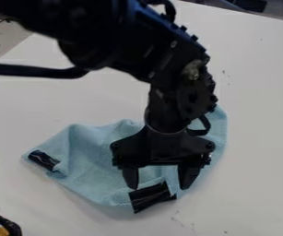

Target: Unfold the cloth

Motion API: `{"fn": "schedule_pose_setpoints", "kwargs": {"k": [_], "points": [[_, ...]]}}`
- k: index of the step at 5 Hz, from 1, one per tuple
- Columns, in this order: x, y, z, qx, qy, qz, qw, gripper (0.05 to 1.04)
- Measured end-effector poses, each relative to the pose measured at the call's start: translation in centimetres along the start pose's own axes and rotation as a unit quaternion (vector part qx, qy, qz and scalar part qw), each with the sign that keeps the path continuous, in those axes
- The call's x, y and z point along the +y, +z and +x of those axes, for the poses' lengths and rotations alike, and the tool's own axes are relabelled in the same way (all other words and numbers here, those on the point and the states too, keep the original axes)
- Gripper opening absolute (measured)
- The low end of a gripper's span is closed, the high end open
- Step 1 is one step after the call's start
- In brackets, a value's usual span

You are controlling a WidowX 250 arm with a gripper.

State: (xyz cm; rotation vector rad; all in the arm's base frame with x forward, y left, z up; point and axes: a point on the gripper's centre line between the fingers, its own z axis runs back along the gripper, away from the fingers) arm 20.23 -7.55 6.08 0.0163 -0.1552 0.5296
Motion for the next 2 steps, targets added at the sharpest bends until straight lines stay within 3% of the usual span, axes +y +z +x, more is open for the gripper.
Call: {"fn": "schedule_pose_setpoints", "kwargs": {"k": [2], "points": [[1.76, -2.43, -0.85, 0.016, 0.032, -0.046, 0.9983, 1.001]]}}
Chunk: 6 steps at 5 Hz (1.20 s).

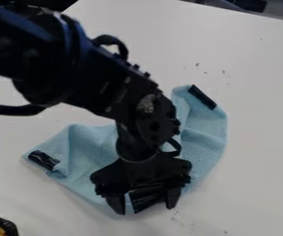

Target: Unfold the cloth

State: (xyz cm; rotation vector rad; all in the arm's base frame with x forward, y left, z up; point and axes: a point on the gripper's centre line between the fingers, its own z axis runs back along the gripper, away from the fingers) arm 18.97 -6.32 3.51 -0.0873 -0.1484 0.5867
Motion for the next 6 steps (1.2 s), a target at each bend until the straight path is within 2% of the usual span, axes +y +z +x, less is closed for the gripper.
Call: {"fn": "schedule_pose_setpoints", "kwargs": {"k": [3, 4, 5, 6], "points": [[0.2, -2.7, 2.4, 0.027, -0.023, -0.016, 0.9993, 0.991], [0.1, -3.1, 2.9, 0.022, -0.015, -0.029, 0.9992, 0.921], [0.2, -3.5, 3.4, 0.017, -0.013, -0.041, 0.9989, 0.692], [0.2, -3.6, 3.6, 0.017, -0.018, -0.041, 0.9988, 0.481]]}}
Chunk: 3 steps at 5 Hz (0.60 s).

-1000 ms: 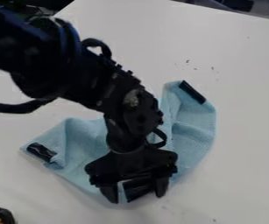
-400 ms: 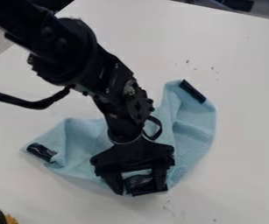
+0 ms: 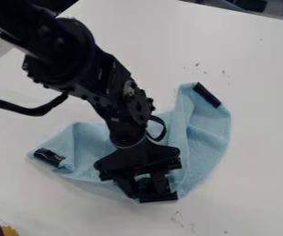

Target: Unfold the cloth

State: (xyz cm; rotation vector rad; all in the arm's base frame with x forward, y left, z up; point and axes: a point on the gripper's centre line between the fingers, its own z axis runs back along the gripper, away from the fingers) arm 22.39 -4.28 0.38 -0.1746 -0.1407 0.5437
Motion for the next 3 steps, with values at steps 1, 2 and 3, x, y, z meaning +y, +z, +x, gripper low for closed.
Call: {"fn": "schedule_pose_setpoints", "kwargs": {"k": [1, 2, 3], "points": [[-0.07, 0.08, 0.26, -0.005, -0.01, 0.003, 0.9999, 0.349], [-0.3, 0.11, 0.3, -0.008, -0.016, 0.011, 0.9998, 0.303], [-0.53, 0.15, 0.12, -0.008, -0.015, 0.022, 0.9996, 0.323]]}}
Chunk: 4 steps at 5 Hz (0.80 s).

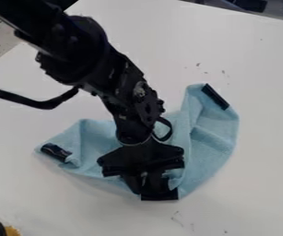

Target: Unfold the cloth

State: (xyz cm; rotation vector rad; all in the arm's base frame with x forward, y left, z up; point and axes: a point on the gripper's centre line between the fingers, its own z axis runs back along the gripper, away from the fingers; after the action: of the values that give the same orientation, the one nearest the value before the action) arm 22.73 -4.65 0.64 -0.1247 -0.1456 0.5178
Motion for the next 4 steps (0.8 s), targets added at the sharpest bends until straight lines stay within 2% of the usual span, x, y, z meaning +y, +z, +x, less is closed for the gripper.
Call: {"fn": "schedule_pose_setpoints", "kwargs": {"k": [1, 2, 3, 4], "points": [[-0.14, 0.08, -0.07, 0.002, -0.003, 0.005, 1.0, 0.631], [-0.12, 0.22, -0.41, 0.003, -0.003, 0.015, 0.9999, 0.779], [-0.34, 0.68, -0.71, -0.008, -0.006, 0.023, 0.9997, 0.482], [-0.15, 0.74, -0.81, -0.014, -0.003, 0.024, 0.9996, 0.272]]}}
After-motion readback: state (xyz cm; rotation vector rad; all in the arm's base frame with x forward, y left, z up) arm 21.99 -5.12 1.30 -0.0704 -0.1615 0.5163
